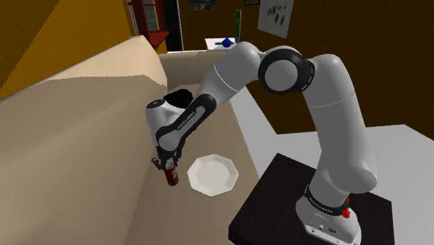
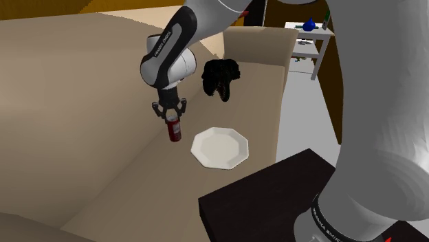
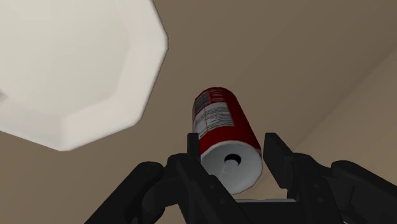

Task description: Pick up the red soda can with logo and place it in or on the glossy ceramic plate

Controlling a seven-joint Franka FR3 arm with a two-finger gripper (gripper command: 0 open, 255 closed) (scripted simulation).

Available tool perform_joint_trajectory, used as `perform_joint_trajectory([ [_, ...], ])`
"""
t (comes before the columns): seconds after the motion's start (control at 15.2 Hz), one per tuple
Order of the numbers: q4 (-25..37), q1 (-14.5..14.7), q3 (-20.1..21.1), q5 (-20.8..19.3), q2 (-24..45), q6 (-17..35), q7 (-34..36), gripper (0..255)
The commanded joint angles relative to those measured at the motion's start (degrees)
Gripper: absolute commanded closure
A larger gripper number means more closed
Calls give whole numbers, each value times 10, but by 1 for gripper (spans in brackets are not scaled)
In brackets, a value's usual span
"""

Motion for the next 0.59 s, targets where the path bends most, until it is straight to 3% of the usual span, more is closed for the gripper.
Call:
perform_joint_trajectory([
  [0.0, 3, -1, 2, 3, -9, -12, -2, 255],
  [0.46, 7, -5, 8, 12, -40, -46, -8, 255],
  [0.53, -18, -14, 8, 15, -57, -38, -16, 255],
])
